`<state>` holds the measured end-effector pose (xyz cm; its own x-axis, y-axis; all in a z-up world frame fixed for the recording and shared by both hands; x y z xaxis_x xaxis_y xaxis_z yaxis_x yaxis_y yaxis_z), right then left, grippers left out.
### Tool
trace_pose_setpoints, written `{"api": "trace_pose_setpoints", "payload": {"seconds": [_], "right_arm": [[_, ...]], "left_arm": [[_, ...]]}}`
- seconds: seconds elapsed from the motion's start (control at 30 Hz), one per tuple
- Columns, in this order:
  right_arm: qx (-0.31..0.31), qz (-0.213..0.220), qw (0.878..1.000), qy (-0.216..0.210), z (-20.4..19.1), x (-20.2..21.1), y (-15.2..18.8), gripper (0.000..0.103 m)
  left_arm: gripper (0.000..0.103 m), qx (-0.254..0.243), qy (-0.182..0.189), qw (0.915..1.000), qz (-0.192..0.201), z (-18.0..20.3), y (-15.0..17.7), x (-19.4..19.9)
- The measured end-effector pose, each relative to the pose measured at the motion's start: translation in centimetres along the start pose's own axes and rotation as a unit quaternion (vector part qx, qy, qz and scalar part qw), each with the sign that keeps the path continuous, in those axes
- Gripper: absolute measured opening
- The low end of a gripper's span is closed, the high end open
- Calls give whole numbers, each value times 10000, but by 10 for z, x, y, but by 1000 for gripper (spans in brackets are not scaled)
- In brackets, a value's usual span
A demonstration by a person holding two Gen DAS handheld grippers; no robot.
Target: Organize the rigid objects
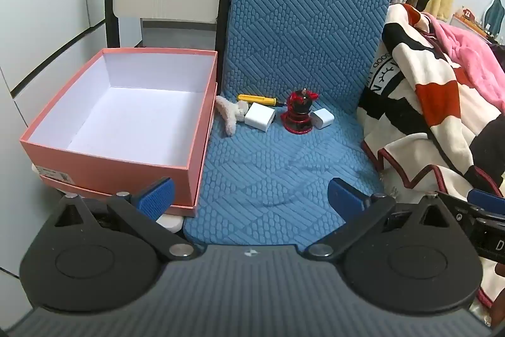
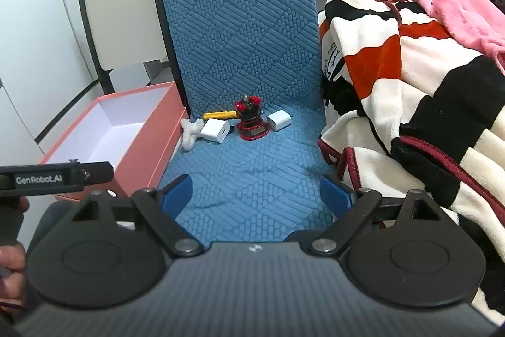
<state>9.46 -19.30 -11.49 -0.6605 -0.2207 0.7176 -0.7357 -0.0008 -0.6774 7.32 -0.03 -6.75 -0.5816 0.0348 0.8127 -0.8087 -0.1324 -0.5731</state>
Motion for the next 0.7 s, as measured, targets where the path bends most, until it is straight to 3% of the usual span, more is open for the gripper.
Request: {"api": "trace_pose_setpoints", "payload": {"seconds": [0.7], "right_arm": [[-6, -17, 10000, -21, -3, 0, 4, 89]], "left_arm": [[103, 15, 32, 9999, -112, 2, 3, -3]]}}
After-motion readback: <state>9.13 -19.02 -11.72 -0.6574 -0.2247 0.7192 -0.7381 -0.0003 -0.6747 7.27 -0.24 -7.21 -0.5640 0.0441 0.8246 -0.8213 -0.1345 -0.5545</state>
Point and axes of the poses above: each gripper's, at about its wrist camera, not at the fingertips, and x roughly against the way its jaws point, z to its right, y to its underside, the point moved 10 cm from there along -x, roughly the way its jaws point, and after that the axes turned 12 degrees about -z, right-handed, at the moved point
